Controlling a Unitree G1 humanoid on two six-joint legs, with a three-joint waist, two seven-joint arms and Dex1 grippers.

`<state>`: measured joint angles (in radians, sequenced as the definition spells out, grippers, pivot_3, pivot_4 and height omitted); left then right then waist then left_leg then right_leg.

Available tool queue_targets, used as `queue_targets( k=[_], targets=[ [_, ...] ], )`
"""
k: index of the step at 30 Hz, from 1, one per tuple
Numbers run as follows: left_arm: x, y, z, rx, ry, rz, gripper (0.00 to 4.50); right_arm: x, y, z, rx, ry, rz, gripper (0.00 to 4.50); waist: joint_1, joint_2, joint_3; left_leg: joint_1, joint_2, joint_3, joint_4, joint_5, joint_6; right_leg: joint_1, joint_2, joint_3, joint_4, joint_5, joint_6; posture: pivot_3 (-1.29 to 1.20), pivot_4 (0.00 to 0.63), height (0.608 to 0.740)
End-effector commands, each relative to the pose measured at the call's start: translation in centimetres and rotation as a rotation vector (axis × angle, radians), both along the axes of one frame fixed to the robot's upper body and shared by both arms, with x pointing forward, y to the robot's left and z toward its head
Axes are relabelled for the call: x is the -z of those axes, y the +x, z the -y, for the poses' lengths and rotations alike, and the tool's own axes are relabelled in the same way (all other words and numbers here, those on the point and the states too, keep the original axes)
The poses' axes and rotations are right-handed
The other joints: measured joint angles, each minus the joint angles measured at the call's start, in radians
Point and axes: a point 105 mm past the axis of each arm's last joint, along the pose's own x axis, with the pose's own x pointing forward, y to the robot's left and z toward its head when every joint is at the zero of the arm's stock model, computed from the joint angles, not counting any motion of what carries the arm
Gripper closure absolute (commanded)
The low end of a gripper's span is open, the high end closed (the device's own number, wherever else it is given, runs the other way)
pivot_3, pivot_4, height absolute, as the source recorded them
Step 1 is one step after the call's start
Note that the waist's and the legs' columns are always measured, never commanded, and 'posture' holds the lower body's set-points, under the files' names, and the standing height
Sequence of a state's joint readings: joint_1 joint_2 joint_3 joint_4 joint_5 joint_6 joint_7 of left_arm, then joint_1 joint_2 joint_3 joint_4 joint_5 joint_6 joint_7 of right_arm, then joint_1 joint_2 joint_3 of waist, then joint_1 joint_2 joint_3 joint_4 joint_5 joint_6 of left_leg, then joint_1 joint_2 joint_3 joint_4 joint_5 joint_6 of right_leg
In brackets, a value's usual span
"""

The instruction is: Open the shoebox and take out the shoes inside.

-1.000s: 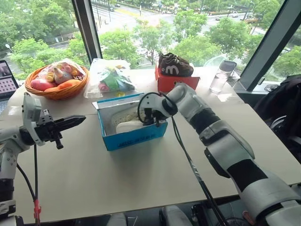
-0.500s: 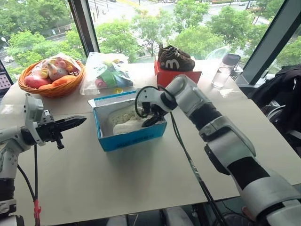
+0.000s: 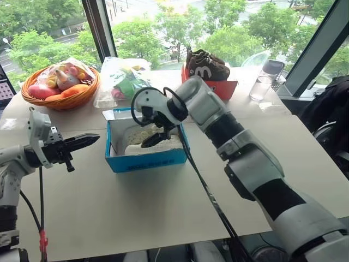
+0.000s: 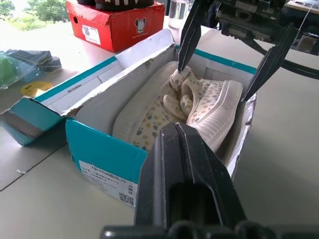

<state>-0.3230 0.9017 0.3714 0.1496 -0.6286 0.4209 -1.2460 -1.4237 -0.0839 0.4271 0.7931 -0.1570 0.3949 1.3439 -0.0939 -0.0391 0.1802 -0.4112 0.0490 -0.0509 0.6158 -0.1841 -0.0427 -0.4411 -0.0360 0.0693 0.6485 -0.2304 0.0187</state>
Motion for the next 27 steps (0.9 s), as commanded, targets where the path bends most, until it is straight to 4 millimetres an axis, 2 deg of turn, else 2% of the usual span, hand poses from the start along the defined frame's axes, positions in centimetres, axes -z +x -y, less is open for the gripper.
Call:
queue_targets(
  k=[1,6,8,10,16,17,22,24,27],
  targets=[
    [-1.1,0.1,-0.1,-0.007,0.017,0.045,4.5,1.8,-0.1,-0.3,-0.007,-0.025,0.018,0.03,0.0,0.0,0.0,0.0,0.0,0.0,0.0,0.0,0.0,0.0,0.0,0.0,0.0,0.0,0.0,0.0,0.15,0.74],
    [-1.0,0.3,-0.2,-0.018,0.022,0.044,4.5,4.4,0.4,0.4,0.022,-0.083,0.025,0.03,0.0,0.0,0.0,0.0,0.0,-0.001,0.0,0.0,0.0,0.0,0.0,0.0,0.001,0.0,0.0,0.0,0.15,0.74],
    [-1.0,0.4,-0.2,-0.024,0.021,0.047,4.5,5.6,1.4,1.0,0.066,-0.117,0.064,0.03,0.002,0.0,0.0,0.0,0.0,0.0,0.0,0.0,0.0,0.001,0.0,0.0,0.001,0.0,0.0,0.0,0.15,0.74],
    [-1.0,0.6,-0.2,-0.033,0.022,0.049,4.5,6.0,1.8,1.3,0.085,-0.123,0.066,0.03,0.008,0.0,0.0,0.001,0.0,0.0,0.001,0.0,0.0,0.001,0.0,0.0,0.001,0.0,0.0,0.0,0.15,0.74],
    [-1.1,0.8,-0.3,-0.046,0.023,0.055,4.5,6.1,2.2,1.7,0.089,-0.131,0.076,1.65,0.021,-0.001,0.0,0.002,-0.001,0.0,0.001,0.0,0.0,0.002,0.0,0.0,0.001,0.0,0.0,0.0,0.15,0.74],
    [-1.1,0.9,-0.4,-0.049,0.021,0.056,4.5,6.1,2.2,1.7,0.087,-0.131,0.073,2.15,0.023,-0.001,0.0,0.002,0.0,0.0,0.001,0.0,0.0,0.002,0.0,0.0,0.001,0.0,0.0,0.0,0.15,0.74],
    [-1.0,1.1,-0.4,-0.058,0.02,0.061,4.5,5.6,1.6,1.5,0.049,-0.121,0.05,3.65,0.024,0.0,0.0,0.005,0.0,-0.001,0.001,0.003,-0.004,0.004,0.0,0.0,0.003,-0.002,0.004,0.0,0.15,0.74],
    [-1.0,1.1,-0.4,-0.06,0.02,0.063,4.5,5.2,1.5,1.4,0.041,-0.109,0.049,3.8,0.024,0.0,0.0,0.005,0.0,0.0,0.002,0.005,-0.005,0.004,0.0,0.0,0.004,-0.002,0.004,0.0,0.15,0.74],
    [-1.0,1.2,-0.3,-0.059,0.016,0.063,4.5,2.9,0.8,1.4,-0.006,-0.036,0.052,3.8,0.026,0.0,0.001,0.003,0.0,-0.001,0.007,0.005,-0.005,0.003,0.0,0.0,0.008,-0.002,0.004,0.0,0.15,0.74]
  ],
)
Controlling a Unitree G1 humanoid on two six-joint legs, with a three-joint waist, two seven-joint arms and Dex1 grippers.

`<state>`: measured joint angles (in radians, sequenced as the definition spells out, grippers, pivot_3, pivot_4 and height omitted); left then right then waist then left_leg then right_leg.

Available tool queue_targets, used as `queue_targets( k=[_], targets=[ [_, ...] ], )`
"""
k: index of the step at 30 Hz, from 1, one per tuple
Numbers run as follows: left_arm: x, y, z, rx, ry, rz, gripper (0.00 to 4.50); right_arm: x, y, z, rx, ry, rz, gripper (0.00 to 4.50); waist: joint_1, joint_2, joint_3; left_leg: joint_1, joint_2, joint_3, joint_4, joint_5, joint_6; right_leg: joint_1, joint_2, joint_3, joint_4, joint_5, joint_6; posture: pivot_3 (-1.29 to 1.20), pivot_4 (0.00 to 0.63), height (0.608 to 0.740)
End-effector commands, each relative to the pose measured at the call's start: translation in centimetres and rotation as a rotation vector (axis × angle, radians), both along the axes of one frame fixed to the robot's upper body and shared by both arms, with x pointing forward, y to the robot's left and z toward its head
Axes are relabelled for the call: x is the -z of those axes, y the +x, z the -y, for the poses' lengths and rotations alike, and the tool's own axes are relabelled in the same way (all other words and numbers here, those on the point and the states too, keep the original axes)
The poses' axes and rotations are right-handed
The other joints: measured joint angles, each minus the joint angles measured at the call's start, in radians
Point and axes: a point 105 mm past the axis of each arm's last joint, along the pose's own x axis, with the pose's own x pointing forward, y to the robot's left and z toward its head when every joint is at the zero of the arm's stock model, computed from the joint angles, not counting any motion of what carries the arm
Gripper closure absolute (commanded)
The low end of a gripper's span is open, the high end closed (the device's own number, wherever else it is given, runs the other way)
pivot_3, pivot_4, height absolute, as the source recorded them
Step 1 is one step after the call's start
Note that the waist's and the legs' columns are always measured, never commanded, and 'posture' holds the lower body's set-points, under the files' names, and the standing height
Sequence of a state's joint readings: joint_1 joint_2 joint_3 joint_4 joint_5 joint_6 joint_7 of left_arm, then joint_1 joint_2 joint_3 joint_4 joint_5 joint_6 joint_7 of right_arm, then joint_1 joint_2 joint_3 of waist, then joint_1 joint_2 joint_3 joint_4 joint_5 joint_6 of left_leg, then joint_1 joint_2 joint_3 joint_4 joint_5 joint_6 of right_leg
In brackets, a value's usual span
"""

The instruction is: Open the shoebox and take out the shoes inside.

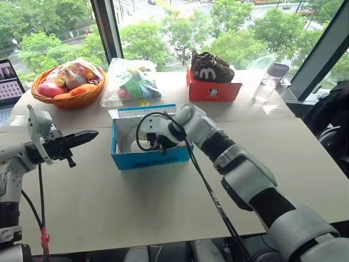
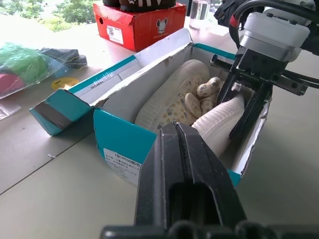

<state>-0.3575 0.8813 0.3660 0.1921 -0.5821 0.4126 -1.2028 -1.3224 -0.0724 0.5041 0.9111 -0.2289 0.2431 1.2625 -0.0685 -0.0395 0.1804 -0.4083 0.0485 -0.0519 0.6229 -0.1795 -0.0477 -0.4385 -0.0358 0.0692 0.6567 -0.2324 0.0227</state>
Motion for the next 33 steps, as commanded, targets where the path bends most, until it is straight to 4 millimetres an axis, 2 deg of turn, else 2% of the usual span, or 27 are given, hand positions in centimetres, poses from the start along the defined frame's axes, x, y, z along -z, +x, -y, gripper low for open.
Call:
queue_targets(
  k=[1,4,7,11,19,22,25,31,33],
  targets=[
    [-1.2,0.1,0.3,0.009,0.016,0.062,4.5,-3.9,-0.5,0.0,-0.048,0.109,0.042,3.8,0.0,0.0,0.0,-0.001,0.0,0.0,0.002,0.0,0.0,-0.001,0.0,0.0,0.0,0.0,0.0,0.0,0.15,0.74],
    [-1.2,0.0,0.4,0.013,0.014,0.061,4.5,-6.3,-0.5,0.2,-0.021,0.208,0.06,3.8,-0.001,0.0,0.001,-0.003,0.0,0.0,0.003,0.0,0.0,-0.001,0.0,0.0,0.0,0.0,0.0,0.0,0.15,0.74],
    [-1.1,-0.1,0.4,0.017,0.015,0.056,4.5,-7.9,-0.5,0.8,0.017,0.274,0.075,3.8,-0.001,0.0,0.001,-0.003,0.0,0.0,0.003,0.0,0.0,-0.002,0.0,0.0,0.001,0.0,0.0,0.0,0.15,0.74],
    [-1.1,-0.2,0.3,0.017,0.018,0.054,4.5,-8.8,-1.1,1.1,0.052,0.341,0.048,3.8,-0.002,0.0,0.001,-0.003,0.0,0.0,0.003,0.0,0.0,-0.002,0.0,0.0,0.001,0.0,0.0,0.0,0.15,0.74],
    [-1.0,0.1,0.5,0.023,0.027,0.05,4.5,-9.0,-1.6,1.3,0.127,0.426,0.007,3.8,-0.001,0.0,0.001,-0.004,0.0,0.0,0.003,0.0,0.0,-0.003,0.0,0.0,0.001,0.0,0.0,0.0,0.15,0.74],
    [-1.0,0.2,0.4,0.024,0.029,0.047,4.5,-11.1,-1.5,1.1,0.148,0.542,-0.014,3.8,-0.001,0.0,0.001,-0.005,0.0,0.0,0.003,0.0,0.0,-0.003,0.0,0.0,0.001,0.0,0.0,0.0,0.15,0.74],
    [-1.0,0.2,0.4,0.025,0.033,0.046,4.5,-12.9,-2.5,0.8,0.13,0.664,-0.11,3.8,-0.001,0.0,0.001,-0.005,0.0,0.0,0.003,0.0,0.0,-0.003,0.0,0.0,0.001,0.001,0.0,0.0,0.15,0.74],
    [-0.8,0.0,0.5,0.025,0.037,0.041,4.5,-13.3,-2.7,1.4,0.157,0.76,-0.122,3.8,-0.001,0.0,0.001,-0.005,0.0,0.0,0.003,0.0,0.0,-0.003,0.0,0.0,0.001,0.001,0.0,0.0,0.15,0.74],
    [-0.7,-0.1,0.4,0.023,0.039,0.039,4.5,-14.1,-3.2,1.7,0.146,0.81,-0.143,3.8,-0.001,0.0,0.001,-0.005,0.0,0.0,0.003,0.0,0.0,-0.003,0.0,0.0,0.001,0.0,0.0,0.0,0.15,0.74]
  ],
)
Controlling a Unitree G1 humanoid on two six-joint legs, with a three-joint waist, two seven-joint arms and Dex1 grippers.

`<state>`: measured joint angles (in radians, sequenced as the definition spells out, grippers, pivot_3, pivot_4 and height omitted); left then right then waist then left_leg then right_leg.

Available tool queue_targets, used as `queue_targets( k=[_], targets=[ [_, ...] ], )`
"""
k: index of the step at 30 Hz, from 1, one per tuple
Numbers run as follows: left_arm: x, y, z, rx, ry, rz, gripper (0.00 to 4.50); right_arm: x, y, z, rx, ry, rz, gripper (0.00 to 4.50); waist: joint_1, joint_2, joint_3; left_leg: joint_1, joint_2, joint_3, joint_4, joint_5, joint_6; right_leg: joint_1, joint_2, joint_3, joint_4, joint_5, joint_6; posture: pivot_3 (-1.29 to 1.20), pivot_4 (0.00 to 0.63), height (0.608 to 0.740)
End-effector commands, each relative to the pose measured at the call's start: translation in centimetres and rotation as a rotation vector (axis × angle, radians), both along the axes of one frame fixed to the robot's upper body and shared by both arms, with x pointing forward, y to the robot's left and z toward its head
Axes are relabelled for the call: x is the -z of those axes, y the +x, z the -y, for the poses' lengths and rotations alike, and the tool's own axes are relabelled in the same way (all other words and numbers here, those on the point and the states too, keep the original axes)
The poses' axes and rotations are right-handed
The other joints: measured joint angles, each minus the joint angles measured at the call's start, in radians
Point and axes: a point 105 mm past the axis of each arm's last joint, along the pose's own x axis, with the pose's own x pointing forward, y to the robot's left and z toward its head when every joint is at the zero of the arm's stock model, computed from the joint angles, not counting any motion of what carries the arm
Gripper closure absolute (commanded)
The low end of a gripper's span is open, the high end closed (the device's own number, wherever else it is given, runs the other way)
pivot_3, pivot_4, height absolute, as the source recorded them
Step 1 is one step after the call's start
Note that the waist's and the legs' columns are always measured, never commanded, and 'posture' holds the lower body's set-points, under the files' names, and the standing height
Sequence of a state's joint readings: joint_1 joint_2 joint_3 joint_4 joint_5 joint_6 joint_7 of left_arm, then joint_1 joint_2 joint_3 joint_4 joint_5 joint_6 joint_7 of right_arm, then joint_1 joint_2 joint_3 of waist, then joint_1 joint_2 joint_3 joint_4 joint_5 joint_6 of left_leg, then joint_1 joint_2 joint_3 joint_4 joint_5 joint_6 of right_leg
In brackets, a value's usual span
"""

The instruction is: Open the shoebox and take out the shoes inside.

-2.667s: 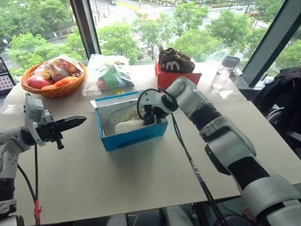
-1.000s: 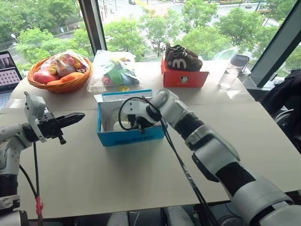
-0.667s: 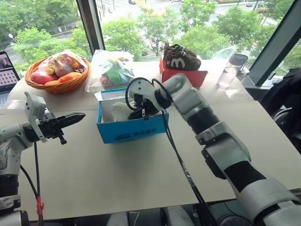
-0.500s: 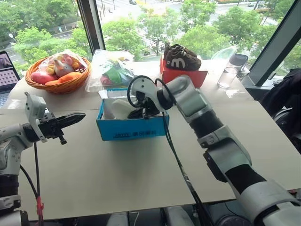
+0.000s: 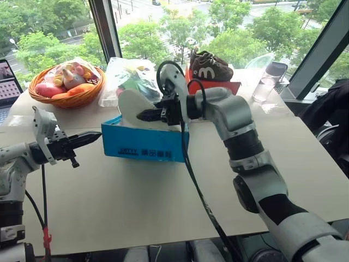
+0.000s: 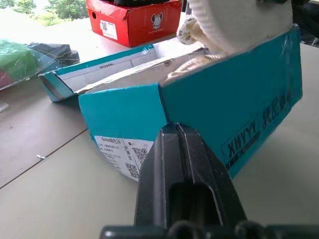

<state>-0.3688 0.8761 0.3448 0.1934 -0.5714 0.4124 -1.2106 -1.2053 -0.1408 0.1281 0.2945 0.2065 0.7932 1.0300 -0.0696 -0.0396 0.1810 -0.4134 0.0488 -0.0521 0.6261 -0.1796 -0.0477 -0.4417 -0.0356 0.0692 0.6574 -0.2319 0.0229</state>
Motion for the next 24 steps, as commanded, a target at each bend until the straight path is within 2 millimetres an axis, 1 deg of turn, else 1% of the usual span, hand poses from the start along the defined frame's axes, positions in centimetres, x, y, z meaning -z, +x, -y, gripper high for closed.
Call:
queue_targets(
  k=[1,2,4,7,10,12,13,15,17,20,21,24],
  targets=[
    [-0.9,-0.3,-0.1,0.001,0.036,0.049,4.5,-2.8,-1.0,0.7,-0.016,0.106,0.056,3.8,0.001,0.0,0.0,0.0,0.0,0.0,0.0,0.0,0.0,0.0,0.0,0.0,0.0,0.0,0.0,0.0,0.15,0.74],
    [-0.9,-0.3,-0.1,0.002,0.039,0.048,4.5,-2.4,-0.7,0.9,0.012,0.075,0.088,3.8,0.002,0.0,0.0,0.0,0.0,0.0,0.0,0.0,0.0,0.0,0.0,0.0,0.0,0.0,0.0,0.0,0.15,0.74],
    [-0.9,-0.4,0.0,0.003,0.033,0.048,4.5,-1.9,-0.6,1.1,0.033,0.085,0.076,3.8,0.002,0.0,0.0,0.0,0.0,0.0,0.0,0.0,0.0,0.0,0.0,0.0,0.0,0.0,0.0,0.0,0.15,0.74],
    [-0.9,-0.4,0.0,0.006,0.037,0.05,4.5,-1.5,0.2,1.5,0.106,0.051,0.143,3.8,0.002,0.0,0.0,0.0,0.0,0.0,0.001,0.0,0.0,0.001,0.0,0.0,0.0,0.0,0.0,0.0,0.15,0.74],
    [-1.1,-0.7,0.1,0.023,0.028,0.054,4.5,-2.7,-0.2,2.1,0.124,0.123,0.131,3.8,0.001,0.0,0.0,0.0,0.0,0.0,0.001,0.0,0.0,0.0,0.0,0.0,0.0,0.0,0.0,0.0,0.15,0.74],
    [-1.3,-1.3,0.1,0.049,0.027,0.062,4.5,-2.8,-0.2,2.9,0.165,0.126,0.15,3.8,0.001,0.0,0.0,0.0,0.0,0.0,0.001,0.0,0.0,0.0,0.0,0.0,0.0,0.0,0.0,0.0,0.15,0.74],
    [-1.6,-1.6,0.1,0.062,0.02,0.066,4.5,-3.0,-0.2,3.4,0.181,0.136,0.152,3.8,0.001,0.0,0.0,-0.001,0.0,0.0,0.0,0.0,0.0,0.0,0.0,0.0,0.0,0.0,0.0,0.0,0.15,0.74],
    [-2.4,-2.1,-0.6,0.052,0.004,0.085,4.5,-3.4,-0.3,4.6,0.219,0.17,0.132,3.8,0.002,0.0,0.0,-0.001,0.0,0.0,0.0,0.0,0.0,0.0,0.0,0.0,-0.001,0.0,0.0,0.0,0.15,0.74],
    [-3.7,-2.7,-1.6,0.044,-0.022,0.116,4.5,-3.4,-0.4,5.9,0.27,0.186,0.118,3.8,0.003,0.0,0.0,-0.002,0.0,0.0,0.0,0.0,0.0,0.0,0.0,0.0,-0.001,0.0,0.0,0.0,0.15,0.74],
    [-4.7,-3.4,-2.2,0.044,-0.055,0.133,4.5,-3.3,-0.6,6.9,0.311,0.192,0.106,3.8,0.002,0.0,0.0,-0.002,0.0,0.0,0.0,0.0,0.0,0.0,-0.001,0.0,-0.001,0.0,0.0,0.0,0.15,0.74],
    [-4.6,-3.7,-2.2,0.047,-0.066,0.129,4.5,-3.2,-0.6,7.2,0.325,0.193,0.104,3.8,0.002,0.0,0.0,-0.001,0.0,0.001,0.0,0.0,0.0,0.0,-0.001,0.0,-0.001,0.0,0.0,0.0,0.15,0.74],
    [-3.3,-4.7,-2.0,0.062,-0.1,0.108,4.5,-2.6,-0.5,8.1,0.376,0.199,0.082,3.8,-0.004,0.001,0.0,0.001,0.0,0.001,0.0,0.0,0.0,0.0,-0.001,0.0,0.0,0.0,0.0,0.0,0.15,0.74]
  ],
)
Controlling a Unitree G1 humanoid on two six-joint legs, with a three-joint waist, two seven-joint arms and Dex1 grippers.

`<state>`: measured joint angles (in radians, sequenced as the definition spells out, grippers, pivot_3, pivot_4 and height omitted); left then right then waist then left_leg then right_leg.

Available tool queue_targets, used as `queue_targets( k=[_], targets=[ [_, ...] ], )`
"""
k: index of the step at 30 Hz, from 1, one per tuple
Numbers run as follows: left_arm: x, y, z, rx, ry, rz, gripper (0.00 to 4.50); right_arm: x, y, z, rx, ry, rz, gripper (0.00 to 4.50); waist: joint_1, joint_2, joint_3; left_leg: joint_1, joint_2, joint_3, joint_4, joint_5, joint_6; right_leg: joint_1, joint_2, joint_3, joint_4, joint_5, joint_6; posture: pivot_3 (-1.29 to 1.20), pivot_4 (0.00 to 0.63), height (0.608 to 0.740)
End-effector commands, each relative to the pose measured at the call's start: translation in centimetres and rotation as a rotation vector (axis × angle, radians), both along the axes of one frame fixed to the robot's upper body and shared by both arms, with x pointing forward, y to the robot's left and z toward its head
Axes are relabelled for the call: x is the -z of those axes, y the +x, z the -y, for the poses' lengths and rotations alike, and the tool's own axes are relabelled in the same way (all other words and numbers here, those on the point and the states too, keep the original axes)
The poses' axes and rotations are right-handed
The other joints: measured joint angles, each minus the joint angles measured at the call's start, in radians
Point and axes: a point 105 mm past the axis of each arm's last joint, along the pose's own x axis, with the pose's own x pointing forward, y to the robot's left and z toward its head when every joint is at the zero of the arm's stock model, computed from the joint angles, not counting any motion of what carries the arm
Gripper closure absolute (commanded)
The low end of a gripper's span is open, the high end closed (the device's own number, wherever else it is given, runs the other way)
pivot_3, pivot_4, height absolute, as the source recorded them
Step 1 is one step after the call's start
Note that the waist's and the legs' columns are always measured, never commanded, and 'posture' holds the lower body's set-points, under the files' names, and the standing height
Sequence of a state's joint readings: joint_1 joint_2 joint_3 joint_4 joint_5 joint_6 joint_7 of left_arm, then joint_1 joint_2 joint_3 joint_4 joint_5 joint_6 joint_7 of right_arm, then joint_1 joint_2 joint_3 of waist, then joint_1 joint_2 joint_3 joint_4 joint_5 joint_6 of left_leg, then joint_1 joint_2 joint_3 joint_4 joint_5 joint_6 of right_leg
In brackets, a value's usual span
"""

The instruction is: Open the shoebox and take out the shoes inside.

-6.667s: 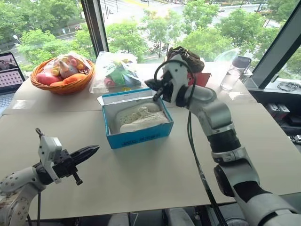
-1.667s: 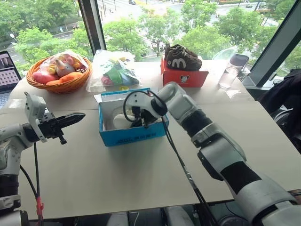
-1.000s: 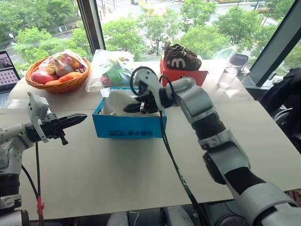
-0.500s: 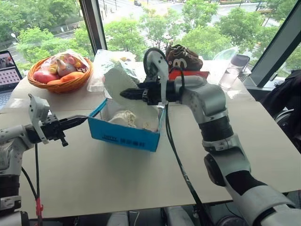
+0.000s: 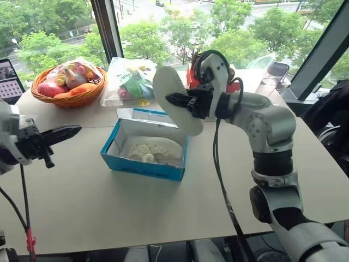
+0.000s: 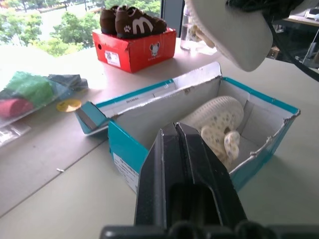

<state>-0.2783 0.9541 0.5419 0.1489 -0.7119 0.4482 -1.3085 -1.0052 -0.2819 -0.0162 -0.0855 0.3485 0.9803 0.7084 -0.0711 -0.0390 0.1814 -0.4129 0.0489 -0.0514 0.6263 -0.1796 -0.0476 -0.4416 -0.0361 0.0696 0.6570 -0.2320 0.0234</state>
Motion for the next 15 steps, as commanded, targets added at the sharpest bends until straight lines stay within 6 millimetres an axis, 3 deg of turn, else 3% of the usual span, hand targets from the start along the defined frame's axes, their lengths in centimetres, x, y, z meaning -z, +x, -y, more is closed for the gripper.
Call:
queue_targets(
  k=[1,6,9,11,15],
  targets=[
    [0.9,-1.3,0.5,0.033,-0.029,0.001,4.5,-1.5,-1.0,1.1,0.029,0.051,0.049,3.8,-0.004,0.0,0.0,0.001,0.001,0.001,0.0,0.0,0.0,0.0,0.0,0.001,0.0,0.0,0.0,0.0,0.15,0.74],
    [2.3,-2.2,1.6,0.037,-0.08,-0.01,4.5,-0.5,0.5,6.1,0.277,0.001,0.063,3.8,0.009,0.0,0.0,-0.001,0.0,0.001,0.0,0.0,0.0,0.0,0.0,0.0,-0.001,0.0,0.0,0.0,0.15,0.74],
    [2.7,-2.5,2.0,0.038,-0.099,-0.007,4.5,-0.8,1.4,11.7,0.53,-0.077,0.113,3.8,0.018,0.0,0.0,-0.002,0.0,0.001,0.002,0.0,0.0,0.0,-0.001,0.0,-0.001,0.0,0.0,0.0,0.15,0.74],
    [2.7,-2.6,2.1,0.039,-0.105,-0.004,4.5,-1.0,1.4,13.8,0.625,-0.133,0.145,3.8,0.026,0.0,0.0,-0.002,-0.001,0.002,0.002,0.0,0.0,0.0,-0.002,0.001,-0.002,0.0,0.001,0.0,0.15,0.74],
    [2.5,-2.4,2.5,0.043,-0.117,0.007,4.5,-0.4,1.2,19.8,0.897,-0.45,0.226,3.8,0.026,0.0,0.0,-0.001,-0.001,0.002,0.001,0.0,0.0,0.0,-0.002,0.001,-0.003,0.0,0.001,0.0,0.15,0.74]
  ],
)
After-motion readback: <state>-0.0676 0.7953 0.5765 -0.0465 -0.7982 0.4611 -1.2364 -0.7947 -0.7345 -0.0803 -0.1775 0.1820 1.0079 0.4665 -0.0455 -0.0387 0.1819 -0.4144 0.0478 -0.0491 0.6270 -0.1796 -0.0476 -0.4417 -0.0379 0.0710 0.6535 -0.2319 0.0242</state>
